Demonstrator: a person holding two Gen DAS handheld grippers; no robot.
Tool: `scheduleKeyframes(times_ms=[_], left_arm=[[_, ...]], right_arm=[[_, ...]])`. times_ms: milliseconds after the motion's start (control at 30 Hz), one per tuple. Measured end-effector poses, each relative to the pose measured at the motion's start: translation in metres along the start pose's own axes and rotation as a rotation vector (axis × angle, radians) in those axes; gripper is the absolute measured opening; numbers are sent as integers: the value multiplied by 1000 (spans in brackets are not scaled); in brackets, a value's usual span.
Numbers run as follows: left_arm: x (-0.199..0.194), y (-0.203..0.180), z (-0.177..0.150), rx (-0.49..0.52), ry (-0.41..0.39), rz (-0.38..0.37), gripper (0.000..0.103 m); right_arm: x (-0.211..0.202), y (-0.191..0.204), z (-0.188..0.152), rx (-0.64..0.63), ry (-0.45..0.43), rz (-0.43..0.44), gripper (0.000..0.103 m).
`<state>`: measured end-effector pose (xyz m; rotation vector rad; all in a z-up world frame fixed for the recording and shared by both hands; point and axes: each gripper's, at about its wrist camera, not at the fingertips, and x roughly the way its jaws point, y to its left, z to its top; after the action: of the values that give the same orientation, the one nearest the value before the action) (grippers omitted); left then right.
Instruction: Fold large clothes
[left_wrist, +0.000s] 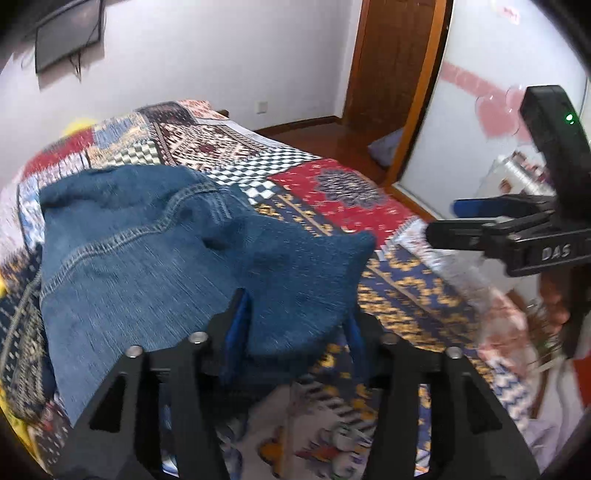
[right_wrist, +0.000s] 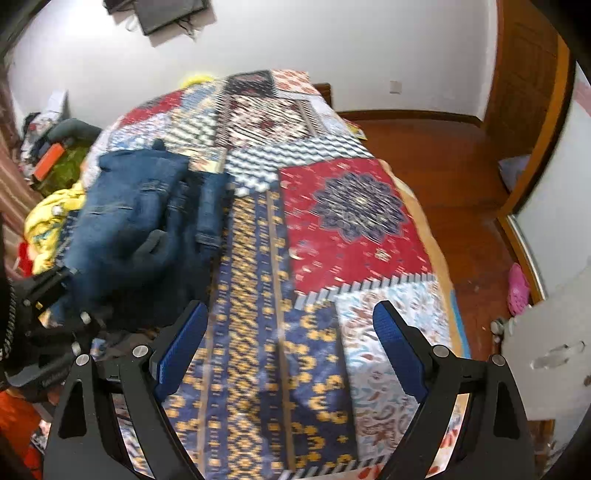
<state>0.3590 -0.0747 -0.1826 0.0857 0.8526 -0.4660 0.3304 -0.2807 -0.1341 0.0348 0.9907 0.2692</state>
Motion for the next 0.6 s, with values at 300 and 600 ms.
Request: scheduleKeyframes(times_ms=[300,600], left_arm=[[-75,30,0,-36,-113,176,79],[-73,109,-32,-194,-51,328,94]], right_arm=[[7,47,17,-55,15,161,89],[57,93,30,-73,106,241,89]])
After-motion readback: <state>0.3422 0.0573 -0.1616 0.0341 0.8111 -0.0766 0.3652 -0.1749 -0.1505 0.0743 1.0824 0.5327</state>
